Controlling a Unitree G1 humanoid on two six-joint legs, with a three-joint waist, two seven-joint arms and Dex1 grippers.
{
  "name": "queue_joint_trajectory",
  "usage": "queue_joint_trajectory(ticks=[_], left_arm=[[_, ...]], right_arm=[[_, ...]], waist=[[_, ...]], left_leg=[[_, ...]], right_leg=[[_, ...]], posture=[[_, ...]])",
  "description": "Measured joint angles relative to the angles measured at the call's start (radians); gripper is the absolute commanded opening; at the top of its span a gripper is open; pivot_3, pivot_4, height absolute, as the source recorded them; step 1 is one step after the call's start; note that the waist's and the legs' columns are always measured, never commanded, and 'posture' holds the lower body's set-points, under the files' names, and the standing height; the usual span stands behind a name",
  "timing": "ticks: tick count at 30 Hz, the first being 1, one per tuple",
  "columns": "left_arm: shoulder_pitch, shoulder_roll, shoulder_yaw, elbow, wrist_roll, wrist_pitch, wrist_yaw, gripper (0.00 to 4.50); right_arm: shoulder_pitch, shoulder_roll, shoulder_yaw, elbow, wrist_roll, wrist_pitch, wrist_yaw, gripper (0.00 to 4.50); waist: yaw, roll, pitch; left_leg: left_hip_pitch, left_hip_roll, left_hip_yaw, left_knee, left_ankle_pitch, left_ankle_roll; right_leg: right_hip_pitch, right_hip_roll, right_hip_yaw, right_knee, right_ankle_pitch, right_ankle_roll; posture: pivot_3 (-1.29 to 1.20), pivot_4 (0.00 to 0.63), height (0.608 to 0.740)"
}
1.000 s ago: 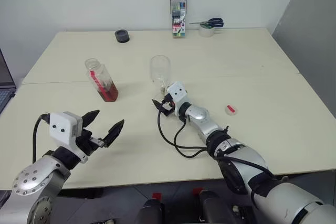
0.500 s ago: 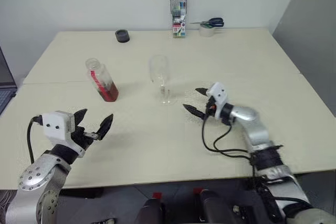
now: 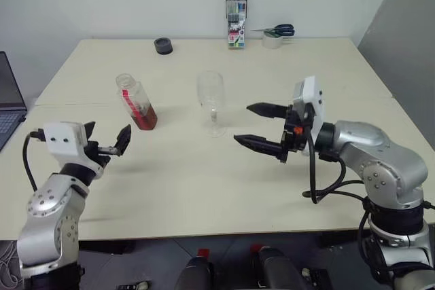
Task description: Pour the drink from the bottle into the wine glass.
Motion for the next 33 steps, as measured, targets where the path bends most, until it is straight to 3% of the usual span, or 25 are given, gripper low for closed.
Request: queue_joint_trajectory(ticks=[10,26,33], left_arm=[[-0.142,0.014,-0.068,0.196,0.043,-0.069,-0.056,4.5],[-0.27,0.039,-0.104,0.408,0.087,-0.166,-0.12,4.5],[-0.341,0.039,-0.136,0.529,0.117,-0.229,-0.133,4.5]], right_arm=[[0.042,0.004,-0.01,-0.028,0.03,0.021,-0.144,4.48],[0.058,0.023,-0.009,-0.029,0.079,0.013,-0.243,4.48],[0.013,0.024,-0.047,-0.044,0.19,0.018,-0.264,4.48]], waist=[[0.001,-0.001,0.0],[0.001,-0.001,0.0],[0.001,-0.001,0.0]], left_leg=[[-0.001,0.0,0.0,0.0,0.002,-0.003],[-0.001,0.0,0.0,0.0,0.002,-0.003],[-0.001,0.0,0.0,0.0,0.002,-0.003]], right_leg=[[0.0,-0.002,0.0,0.0,0.0,0.0],[-0.001,-0.002,-0.001,0.0,0.0,0.0],[-0.001,-0.002,-0.001,0.0,0.0,0.0]], posture=[[0.0,0.15,0.74],[0.0,0.15,0.74],[0.0,0.15,0.74]])
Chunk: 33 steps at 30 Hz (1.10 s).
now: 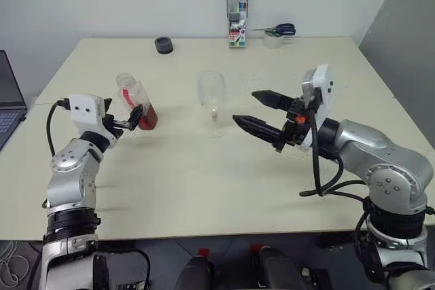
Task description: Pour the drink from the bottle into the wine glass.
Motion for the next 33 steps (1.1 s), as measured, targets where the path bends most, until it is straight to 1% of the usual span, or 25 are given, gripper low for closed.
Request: queue_joint_trajectory(ticks=[6,9,19,22,25,31,32,33], left_arm=[[-0.074,-0.006,-0.023,0.126,0.016,-0.06,-0.018,4.5],[-0.116,-0.006,-0.034,0.202,0.027,-0.098,-0.023,4.5],[-0.248,-0.031,-0.051,0.51,0.054,-0.246,-0.036,4.5],[-0.273,-0.032,-0.051,0.56,0.055,-0.274,-0.034,4.5],[-0.275,-0.032,-0.051,0.581,0.055,-0.294,-0.04,3.85],[-0.275,-0.032,-0.051,0.589,0.053,-0.298,-0.065,1.97],[-0.275,-0.032,-0.051,0.59,0.054,-0.298,-0.064,1.77],[-0.275,-0.031,-0.051,0.591,0.054,-0.299,-0.064,1.7]], right_arm=[[-0.006,-0.047,0.002,-0.024,0.069,0.002,0.018,4.48],[-0.007,-0.052,0.002,-0.029,0.094,0.002,0.013,4.48],[-0.048,-0.063,-0.01,-0.02,0.173,0.017,-0.072,4.48],[-0.05,-0.064,-0.01,-0.018,0.188,0.017,-0.092,4.48],[-0.05,-0.068,-0.01,-0.017,0.191,0.017,-0.102,4.5],[-0.05,-0.069,-0.01,-0.017,0.193,0.016,-0.119,4.5],[-0.05,-0.069,-0.01,-0.017,0.193,0.016,-0.122,4.5],[-0.048,-0.069,-0.009,-0.018,0.192,0.015,-0.124,4.5]], waist=[[0.0,0.0,0.0],[0.0,0.0,0.0],[0.0,0.0,0.0],[0.0,0.0,0.0],[0.0,0.0,0.0],[-0.001,0.0,0.0],[-0.001,0.0,0.0],[0.0,0.0,0.0]], left_leg=[[0.0,0.0,0.0,0.0,-0.002,0.003],[0.0,0.0,0.0,0.0,-0.002,0.003],[-0.001,0.0,0.0,0.0,-0.002,0.003],[-0.001,0.0,0.0,0.0,-0.002,0.003],[-0.001,0.0,0.0,0.0,-0.002,0.003],[-0.001,0.0,0.0,0.0,-0.002,0.003],[-0.001,0.0,0.0,0.0,-0.002,0.003],[-0.001,0.0,0.0,0.0,-0.002,0.003]], right_leg=[[0.0,0.0,0.0,0.0,0.0,0.0],[0.0,0.0,0.0,0.0,0.0,0.0],[0.0,0.0,-0.001,0.0,0.0,0.0],[-0.001,0.0,0.0,0.001,0.0,0.0],[-0.001,0.0,0.0,0.001,0.0,0.0],[-0.001,0.0,0.0,0.001,0.0,0.0],[-0.001,0.0,0.0,0.001,0.0,0.0],[-0.001,0.0,0.0,0.001,0.0,0.0]], posture=[[0.0,0.15,0.74],[0.0,0.15,0.74],[0.0,0.15,0.74],[0.0,0.15,0.74],[0.0,0.15,0.74],[0.0,0.15,0.74],[0.0,0.15,0.74],[0.0,0.15,0.74]])
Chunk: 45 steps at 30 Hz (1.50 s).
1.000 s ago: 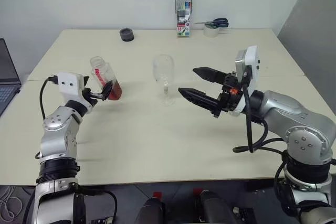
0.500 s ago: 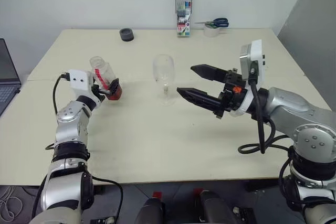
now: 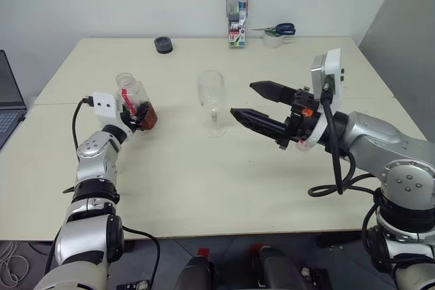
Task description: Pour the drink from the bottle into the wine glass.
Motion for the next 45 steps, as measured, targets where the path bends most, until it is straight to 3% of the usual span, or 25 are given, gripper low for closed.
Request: queue_joint_trajectory(ticks=[6,11,16,22,32,45], left_arm=[[0.0,0.003,-0.014,-0.014,0.018,0.003,-0.001,1.69],[-0.052,0.01,-0.086,-0.102,0.063,0.035,-0.041,1.69],[-0.171,0.064,-0.163,-0.167,0.142,0.023,-0.069,1.69],[-0.21,0.102,-0.297,-0.198,0.284,-0.065,-0.112,1.69],[-0.317,0.185,-0.426,-0.121,0.509,-0.289,-0.061,1.69],[-0.42,0.199,-0.524,0.051,0.698,-0.443,0.055,1.69]], right_arm=[[0.025,-0.001,0.015,-0.002,-0.025,-0.022,-0.004,4.5],[0.045,-0.054,0.114,-0.004,-0.234,-0.156,0.046,4.5],[0.056,-0.011,0.162,0.038,-0.348,-0.26,0.078,4.5],[0.062,0.057,0.191,0.12,-0.45,-0.363,0.099,4.5],[0.066,0.114,0.196,0.173,-0.532,-0.429,0.121,4.5],[0.067,0.138,0.193,0.176,-0.554,-0.439,0.132,4.5]], waist=[[0.0,0.0,0.0],[0.003,-0.003,0.002],[-0.001,-0.003,0.002],[-0.004,-0.003,0.002],[-0.003,-0.003,0.002],[-0.003,-0.003,0.002]], left_leg=[[0.0,0.0,0.0,0.0,0.0,0.0],[-0.002,-0.001,0.0,0.001,0.0,0.0],[-0.001,-0.001,0.001,0.001,0.002,-0.003],[-0.001,-0.001,0.001,0.0,0.002,-0.004],[-0.001,-0.002,0.002,0.0,0.002,-0.004],[-0.002,-0.003,0.002,0.0,0.002,-0.003]], right_leg=[[0.0,0.0,0.0,0.0,0.0,0.0],[0.0,0.002,-0.002,0.0,0.0,0.0],[0.0,0.002,0.0,0.0,0.0,0.0],[-0.002,0.003,0.0,0.001,0.0,0.0],[-0.002,0.003,0.0,0.001,0.0,0.0],[-0.002,0.003,0.0,0.001,0.0,0.0]], posture=[[0.0,0.15,0.74],[0.0,0.15,0.74],[0.0,0.15,0.74],[0.0,0.15,0.74],[0.0,0.15,0.74],[0.0,0.15,0.74]])
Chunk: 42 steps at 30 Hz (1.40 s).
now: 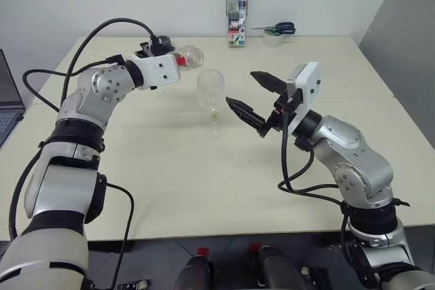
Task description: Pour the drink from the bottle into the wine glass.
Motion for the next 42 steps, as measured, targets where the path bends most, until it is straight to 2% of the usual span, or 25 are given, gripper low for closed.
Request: queue_joint_trajectory(ticks=[14,42], left_arm=[[-0.059,0.014,-0.071,0.056,0.126,-0.095,0.094,1.69],[-0.15,0.03,-0.154,0.104,0.269,-0.143,0.211,1.69]], right_arm=[[0.02,-0.002,-0.004,0.0,-0.018,-0.009,0.012,4.5],[0.064,0.013,-0.003,0.013,-0.049,-0.045,0.02,4.5]], waist=[[0.0,0.0,0.0],[0.0,0.0,0.0]], left_leg=[[0.0,-0.001,0.0,0.0,-0.001,0.002],[0.0,-0.002,0.005,0.001,-0.001,0.001]], right_leg=[[0.0,0.0,0.0,0.0,0.0,0.0],[0.0,0.0,0.0,0.001,0.0,0.0]], posture=[[0.0,0.15,0.74],[0.0,0.15,0.74]])
